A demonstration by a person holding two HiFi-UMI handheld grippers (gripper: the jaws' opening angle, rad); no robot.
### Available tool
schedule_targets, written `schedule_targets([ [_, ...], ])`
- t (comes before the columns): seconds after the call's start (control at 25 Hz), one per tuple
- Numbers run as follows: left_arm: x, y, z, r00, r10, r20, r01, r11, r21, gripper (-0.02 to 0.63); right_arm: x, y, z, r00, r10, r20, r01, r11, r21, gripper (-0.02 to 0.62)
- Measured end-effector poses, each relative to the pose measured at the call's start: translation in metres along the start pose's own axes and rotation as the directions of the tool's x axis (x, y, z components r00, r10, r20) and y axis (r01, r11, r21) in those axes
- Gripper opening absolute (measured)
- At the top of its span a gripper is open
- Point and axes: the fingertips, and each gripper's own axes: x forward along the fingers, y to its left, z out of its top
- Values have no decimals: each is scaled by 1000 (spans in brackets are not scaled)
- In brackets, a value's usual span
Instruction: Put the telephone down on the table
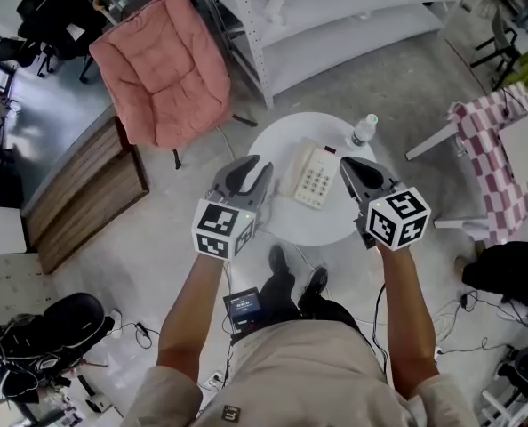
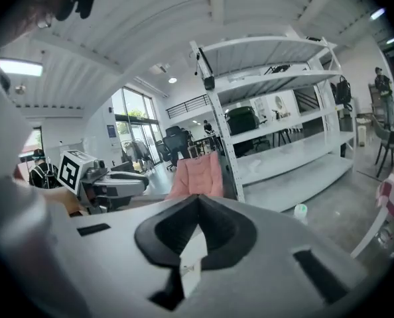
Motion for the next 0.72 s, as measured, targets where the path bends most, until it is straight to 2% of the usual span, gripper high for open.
schedule_targets([
  [0.12, -25, -17, 27, 999, -30, 44, 29, 999, 24, 49, -23, 25, 32, 999, 30, 44, -27, 998, -60, 0],
  [0.32, -67, -47, 73, 989, -77, 127, 67, 994, 81, 24, -66, 66, 77, 991, 70, 115, -50, 984, -173, -2],
  [0.56, -110, -72, 116, 964, -93, 247, 63, 990, 129, 12, -108, 102, 106, 987, 57, 151, -1, 938, -347, -5],
  [0.72, -132, -86, 133, 955, -89, 283, 52, 990, 134, 9, -131, 121, 116, 983, 59, 174, 13, 921, -388, -5],
])
